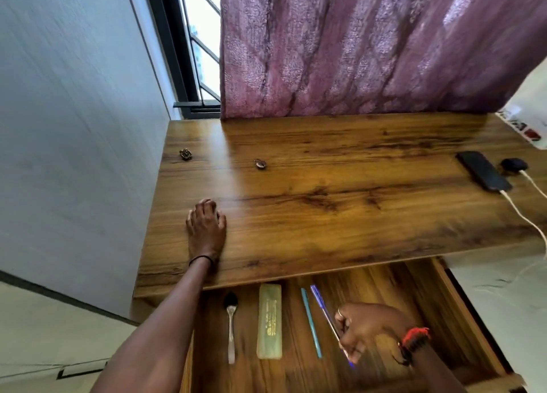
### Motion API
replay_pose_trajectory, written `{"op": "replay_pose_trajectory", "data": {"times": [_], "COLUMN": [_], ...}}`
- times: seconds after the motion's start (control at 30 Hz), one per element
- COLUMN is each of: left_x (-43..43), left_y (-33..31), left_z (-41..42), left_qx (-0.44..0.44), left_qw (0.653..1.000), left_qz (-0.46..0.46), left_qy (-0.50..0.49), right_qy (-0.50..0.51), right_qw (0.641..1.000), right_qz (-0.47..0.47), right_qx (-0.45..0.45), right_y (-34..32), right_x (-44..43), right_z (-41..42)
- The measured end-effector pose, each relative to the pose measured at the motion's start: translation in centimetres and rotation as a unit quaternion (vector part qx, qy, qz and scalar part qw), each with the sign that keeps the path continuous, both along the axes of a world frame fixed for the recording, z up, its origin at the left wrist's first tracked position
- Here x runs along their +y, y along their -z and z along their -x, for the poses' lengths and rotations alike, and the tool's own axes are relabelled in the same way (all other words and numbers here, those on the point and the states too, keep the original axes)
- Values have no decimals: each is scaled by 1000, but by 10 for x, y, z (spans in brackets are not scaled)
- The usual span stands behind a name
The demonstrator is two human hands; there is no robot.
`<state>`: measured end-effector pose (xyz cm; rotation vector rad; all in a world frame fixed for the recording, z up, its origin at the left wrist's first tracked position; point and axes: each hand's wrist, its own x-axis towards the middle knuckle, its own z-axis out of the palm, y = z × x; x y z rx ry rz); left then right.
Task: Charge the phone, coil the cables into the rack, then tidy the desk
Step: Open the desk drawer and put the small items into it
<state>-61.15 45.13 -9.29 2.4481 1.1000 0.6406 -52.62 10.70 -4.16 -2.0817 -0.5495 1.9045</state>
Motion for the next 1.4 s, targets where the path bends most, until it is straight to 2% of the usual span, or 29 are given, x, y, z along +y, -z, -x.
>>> {"op": "replay_pose_trajectory", "data": {"times": [0.1,0.23,0.43,0.63,0.73,0.8,0.93,1.0,1.1,1.2,1.33,1.4], "left_x": [0,0,2,0,1,3,18,33,61,88,121,138], "left_y": [2,3,7,10,8,5,-5,-11,-19,-29,-35,-29], "left_z": [1,3,2,3,3,2,-4,-10,-24,-45,-80,-94], "left_qx": [-4,-13,-17,-20,-19,-16,9,10,34,41,43,62], "left_qw": [1000,1000,1000,1000,1000,1000,1000,1000,999,999,998,997], "left_qz": [2,6,3,9,14,15,-4,-1,-8,-20,-39,-28], "left_qy": [4,13,9,10,11,8,-6,-6,-2,-5,28,26], "right_qy": [15,78,96,98,87,53,78,105,144,175,124,70], "right_qw": [996,988,981,977,980,990,991,981,954,927,882,863], "right_qz": [51,69,76,86,63,29,-97,-155,-218,-234,-230,-244], "right_qx": [-66,-117,-154,-171,-166,-129,-47,-54,-145,-236,-392,-437], "right_y": [21,46,64,50,29,5,-48,-64,-71,-56,-42,-38], "right_x": [-9,-9,-12,-8,3,17,54,82,133,184,244,268], "right_z": [5,9,8,4,-5,-13,-39,-58,-84,-113,-141,-145]}}
